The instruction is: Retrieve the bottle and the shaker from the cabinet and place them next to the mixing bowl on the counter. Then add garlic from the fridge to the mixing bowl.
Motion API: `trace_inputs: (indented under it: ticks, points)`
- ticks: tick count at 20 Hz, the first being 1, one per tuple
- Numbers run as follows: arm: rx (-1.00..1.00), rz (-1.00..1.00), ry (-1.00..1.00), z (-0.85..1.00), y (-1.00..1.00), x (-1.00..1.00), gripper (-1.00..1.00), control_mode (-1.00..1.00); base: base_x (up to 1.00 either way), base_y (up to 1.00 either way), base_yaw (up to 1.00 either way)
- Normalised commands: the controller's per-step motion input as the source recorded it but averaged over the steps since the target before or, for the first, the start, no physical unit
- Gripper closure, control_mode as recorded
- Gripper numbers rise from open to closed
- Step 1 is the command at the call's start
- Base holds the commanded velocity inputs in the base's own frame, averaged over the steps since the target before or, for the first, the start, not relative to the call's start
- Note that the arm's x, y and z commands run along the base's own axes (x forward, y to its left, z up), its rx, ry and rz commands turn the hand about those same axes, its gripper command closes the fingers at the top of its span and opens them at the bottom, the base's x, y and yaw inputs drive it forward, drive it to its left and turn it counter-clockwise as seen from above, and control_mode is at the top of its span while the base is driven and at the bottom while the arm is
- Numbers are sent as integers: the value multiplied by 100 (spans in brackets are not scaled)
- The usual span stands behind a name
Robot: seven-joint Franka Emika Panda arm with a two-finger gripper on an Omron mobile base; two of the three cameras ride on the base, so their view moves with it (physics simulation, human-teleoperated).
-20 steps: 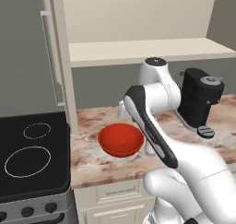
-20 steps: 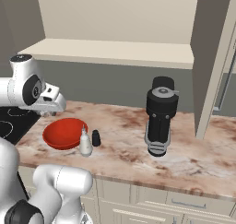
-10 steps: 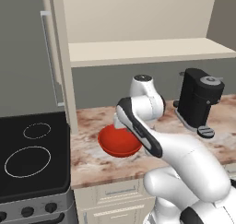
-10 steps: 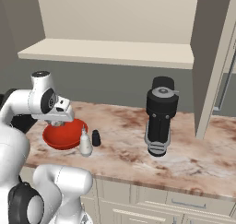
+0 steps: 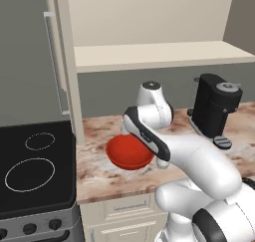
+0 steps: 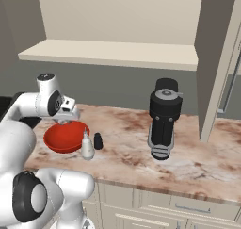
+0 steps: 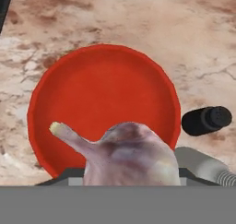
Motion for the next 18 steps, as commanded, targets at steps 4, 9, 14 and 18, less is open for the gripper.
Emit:
trace_inputs:
  ticks: [4,9,14,18]
  points:
    - [-3,0,-2,-41,0,20,100,-100,0,0,0]
    - [0,0,-5,-62,0,11,100,-100,0,0,0]
    - [0,0,-2,-47,1,5,100,-100,0,0,0]
    - [0,0,0,-25,4,-2,100,-100,0,0,0]
